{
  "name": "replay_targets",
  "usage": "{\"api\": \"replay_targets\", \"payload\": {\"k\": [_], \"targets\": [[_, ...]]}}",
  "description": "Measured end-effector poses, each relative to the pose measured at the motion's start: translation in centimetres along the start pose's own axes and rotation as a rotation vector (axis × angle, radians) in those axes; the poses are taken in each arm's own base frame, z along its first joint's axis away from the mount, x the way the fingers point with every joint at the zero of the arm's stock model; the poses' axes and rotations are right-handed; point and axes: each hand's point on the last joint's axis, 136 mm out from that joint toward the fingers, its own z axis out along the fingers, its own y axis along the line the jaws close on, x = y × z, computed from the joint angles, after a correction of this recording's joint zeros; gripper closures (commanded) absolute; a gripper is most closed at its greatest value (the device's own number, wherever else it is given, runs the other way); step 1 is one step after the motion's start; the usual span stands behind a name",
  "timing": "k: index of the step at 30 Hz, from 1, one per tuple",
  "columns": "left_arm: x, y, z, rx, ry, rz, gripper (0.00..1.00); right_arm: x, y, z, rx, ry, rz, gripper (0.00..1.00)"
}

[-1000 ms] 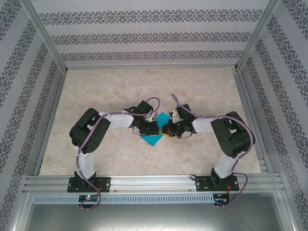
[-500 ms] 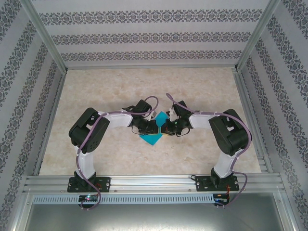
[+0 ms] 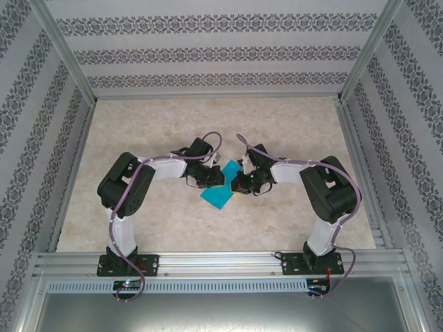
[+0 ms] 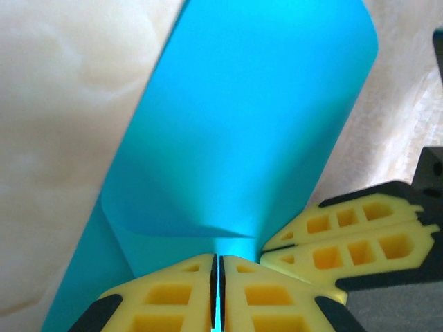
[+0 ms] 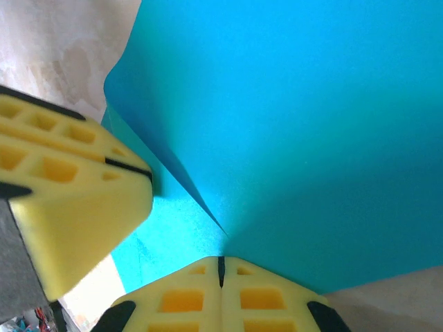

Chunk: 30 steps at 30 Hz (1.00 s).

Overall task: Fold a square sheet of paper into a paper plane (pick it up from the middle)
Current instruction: Fold the triangle a second time at the center of the table.

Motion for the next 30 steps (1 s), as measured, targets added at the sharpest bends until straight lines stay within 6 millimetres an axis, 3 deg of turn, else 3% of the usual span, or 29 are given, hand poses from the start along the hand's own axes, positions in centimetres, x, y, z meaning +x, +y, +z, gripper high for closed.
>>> {"api": "replay_targets", "payload": {"k": [11,23,30], "targets": [[-0.6,1.1,0.1,-0.02,-0.001,0.009,0.86,-0.1,-0.1,-0.1,0.019,-0.001,-0.018,0.98],[-0.5,1.2,0.2,-0.002,0.013,0.016,0.86,-0.2,0.0,-0.7,0.015,-0.068,0.008,0.86],[-0.5,1.2,0.2,0.001,0.015,0.022,0.86,-1.0,3.2,-3.4,-0.079,-0.174,0.008,0.88]]}}
